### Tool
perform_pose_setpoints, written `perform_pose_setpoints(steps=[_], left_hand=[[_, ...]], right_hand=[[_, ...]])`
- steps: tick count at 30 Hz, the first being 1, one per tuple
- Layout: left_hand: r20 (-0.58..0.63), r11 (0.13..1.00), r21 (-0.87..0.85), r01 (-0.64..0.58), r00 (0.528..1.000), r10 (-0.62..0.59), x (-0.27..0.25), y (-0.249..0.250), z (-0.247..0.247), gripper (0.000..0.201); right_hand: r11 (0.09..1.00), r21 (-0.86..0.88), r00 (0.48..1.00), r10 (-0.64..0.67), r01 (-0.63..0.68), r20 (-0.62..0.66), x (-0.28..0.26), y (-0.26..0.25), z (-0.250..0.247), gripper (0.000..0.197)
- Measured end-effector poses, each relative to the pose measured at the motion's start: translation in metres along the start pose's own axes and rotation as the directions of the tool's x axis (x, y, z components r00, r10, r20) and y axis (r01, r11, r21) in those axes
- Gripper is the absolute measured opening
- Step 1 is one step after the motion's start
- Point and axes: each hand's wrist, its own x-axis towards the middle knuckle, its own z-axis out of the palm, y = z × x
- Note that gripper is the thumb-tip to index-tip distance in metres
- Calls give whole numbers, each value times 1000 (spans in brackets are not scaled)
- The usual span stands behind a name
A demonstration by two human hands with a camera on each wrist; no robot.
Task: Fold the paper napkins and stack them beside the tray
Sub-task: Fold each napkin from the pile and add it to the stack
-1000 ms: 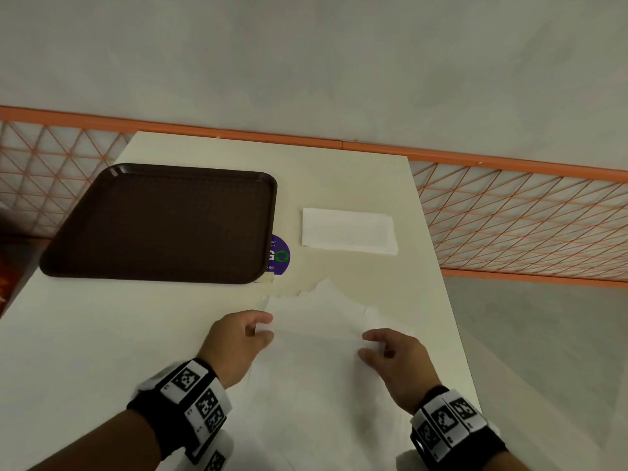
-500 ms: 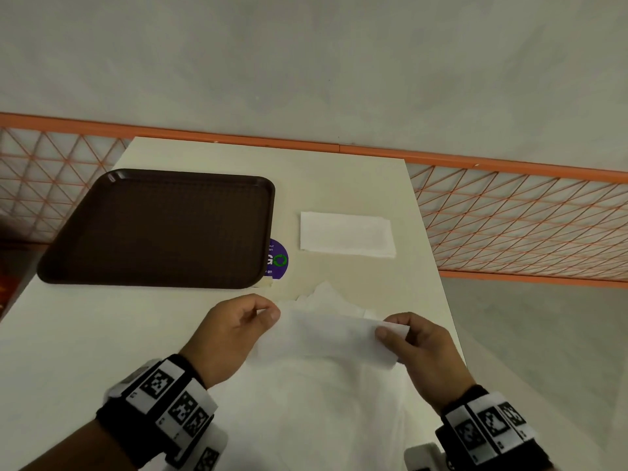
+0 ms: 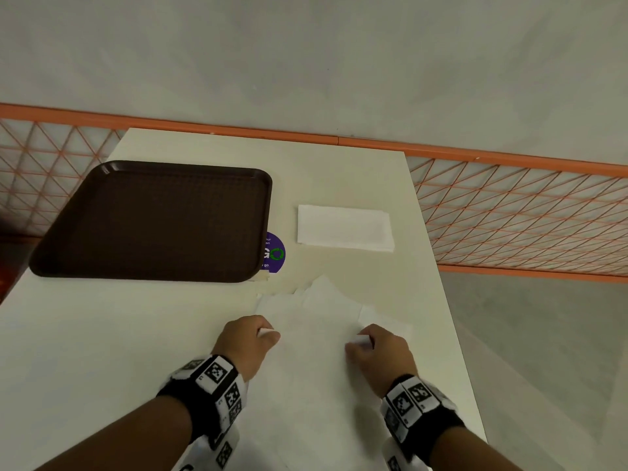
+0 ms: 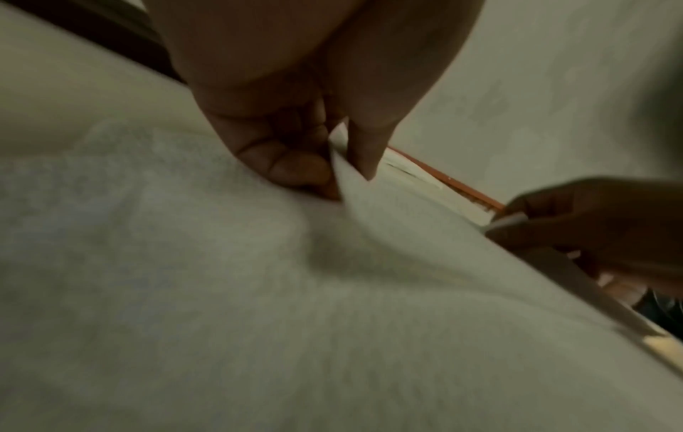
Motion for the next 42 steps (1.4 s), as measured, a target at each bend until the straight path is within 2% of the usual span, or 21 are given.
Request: perform_pose_setpoints(steps=[2, 3, 6, 8, 11, 12, 15, 16, 17, 18, 21, 24, 26, 28, 31, 33, 34, 36, 38, 40, 42], left_hand=[[-15, 998, 61, -16, 1000, 17, -1, 1, 2, 15], [-23, 996, 85, -23, 999, 25, -1, 1, 3, 15], [-54, 994, 107, -32, 998, 38, -3, 1, 6, 18], [-67, 996, 82, -24, 997, 29, -3, 0, 8, 18], [-74, 1000, 29, 0, 997, 2, 0, -2, 9, 19], [-72, 1000, 21, 3, 997, -1, 1, -2, 9, 20], [-60, 1000, 1, 6, 998, -6, 4, -5, 9, 19], [-58, 1000, -5, 10, 998, -11, 4, -6, 8, 19], [-57, 1000, -10, 14, 998, -15, 5, -6, 8, 18], [-56, 1000, -9, 16, 998, -17, 5, -7, 8, 17], [-54, 1000, -20, 7, 998, -8, 5, -7, 7, 17], [-59, 999, -22, -27, 998, 26, -3, -1, 4, 16], [-77, 994, -43, -100, 992, 97, -14, 8, -1, 15], [-58, 972, -70, -226, 973, 223, -28, 20, -10, 15], [81, 897, -76, -435, 894, 441, -45, 50, -25, 13], [149, 859, -124, -497, 846, 512, -51, 68, -35, 11], [132, 854, -184, -487, 848, 513, -51, 74, -40, 10], [52, 863, -322, -389, 903, 426, -41, 75, -46, 8], [8, 873, -429, -230, 966, 259, -23, 66, -48, 8], [122, 881, -473, -16, 989, 84, -9, 54, -45, 6], [331, 816, -535, 218, 943, -35, -3, 43, -35, 15]], right_hand=[[966, -225, 991, -132, 128, -5, 0, 2, -1, 35], [912, -339, 966, -257, 233, -27, -1, 2, -1, 41], [705, -514, 848, -523, 489, 88, -12, -8, 13, 43], [603, -532, 793, -550, 594, 261, -21, -19, 32, 52], [516, -489, 711, -489, 703, 506, -29, -41, 47, 65], [524, -460, 694, -478, 717, 538, -29, -42, 48, 67], [530, -510, 734, -448, 678, 510, -23, -23, 43, 75], [563, -544, 776, -354, 622, 522, -22, -13, 39, 76], [595, -582, 827, -316, 555, 466, -22, -4, 34, 76], [621, -586, 851, -318, 521, 419, -18, 8, 29, 77], [686, -545, 871, -313, 483, 378, -9, 37, 6, 83], [720, -534, 895, -322, 444, 310, -3, 51, -6, 108], [777, -488, 916, -306, 398, 261, 0, 46, -8, 120], [825, -423, 925, -302, 375, 231, 6, 41, -9, 114], [862, -312, 908, -328, 400, 259, 12, 28, -14, 76], [892, -211, 904, -345, 399, 250, 11, 24, -21, 50], [918, -137, 910, -333, 373, 246, 10, 24, -28, 42], [960, 84, 933, -278, 265, 230, 7, 23, -43, 24], [940, 303, 948, -229, 157, 220, 7, 23, -55, 5], [884, 458, 962, -200, 95, 187, 13, 24, -64, 8], [824, 565, 974, -164, 47, 158, 20, 21, -69, 5]])
